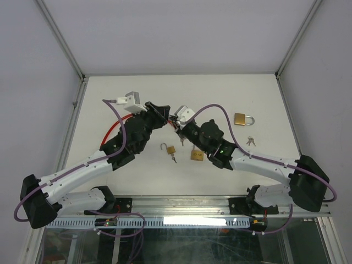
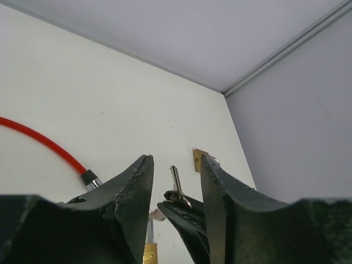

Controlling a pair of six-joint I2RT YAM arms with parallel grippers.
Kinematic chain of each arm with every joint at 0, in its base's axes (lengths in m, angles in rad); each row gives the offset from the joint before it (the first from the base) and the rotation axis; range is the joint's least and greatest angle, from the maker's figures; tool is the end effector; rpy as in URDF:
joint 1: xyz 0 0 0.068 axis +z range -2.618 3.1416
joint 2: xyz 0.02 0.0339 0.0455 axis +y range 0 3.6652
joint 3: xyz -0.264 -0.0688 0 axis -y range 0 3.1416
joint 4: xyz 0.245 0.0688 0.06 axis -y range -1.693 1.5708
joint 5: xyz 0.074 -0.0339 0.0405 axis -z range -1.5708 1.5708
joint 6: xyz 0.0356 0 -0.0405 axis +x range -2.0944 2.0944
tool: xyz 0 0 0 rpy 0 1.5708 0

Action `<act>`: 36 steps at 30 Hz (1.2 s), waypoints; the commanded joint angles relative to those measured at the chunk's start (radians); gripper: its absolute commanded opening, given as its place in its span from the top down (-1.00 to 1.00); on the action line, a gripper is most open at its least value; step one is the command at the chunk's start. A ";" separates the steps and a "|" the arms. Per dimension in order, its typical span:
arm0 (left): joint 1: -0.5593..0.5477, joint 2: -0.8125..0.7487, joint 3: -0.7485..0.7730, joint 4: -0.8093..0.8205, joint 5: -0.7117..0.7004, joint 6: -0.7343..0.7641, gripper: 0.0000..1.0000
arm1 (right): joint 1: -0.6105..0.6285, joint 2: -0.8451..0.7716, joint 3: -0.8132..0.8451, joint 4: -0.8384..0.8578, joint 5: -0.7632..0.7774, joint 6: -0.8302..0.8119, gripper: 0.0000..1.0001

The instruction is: Unlock with the key

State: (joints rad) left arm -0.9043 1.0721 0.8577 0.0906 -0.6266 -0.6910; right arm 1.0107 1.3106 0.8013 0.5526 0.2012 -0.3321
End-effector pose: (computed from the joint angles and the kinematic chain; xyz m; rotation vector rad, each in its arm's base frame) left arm 0.1697 -0.1820 0.3391 -0.2937 1.6903 -0.6695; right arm 0.1675 0.2538 0.3063 -0.8268 1.3003 0.3867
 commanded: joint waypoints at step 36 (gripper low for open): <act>0.226 -0.119 -0.248 0.542 0.915 -0.252 0.06 | -0.182 -0.305 -0.207 0.251 -0.541 0.877 1.00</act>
State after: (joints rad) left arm -0.6834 0.9524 0.6136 0.5446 0.2474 -0.9028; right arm 0.8307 1.0409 0.5938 0.7136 -0.3161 0.5056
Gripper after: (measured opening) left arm 0.508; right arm 0.021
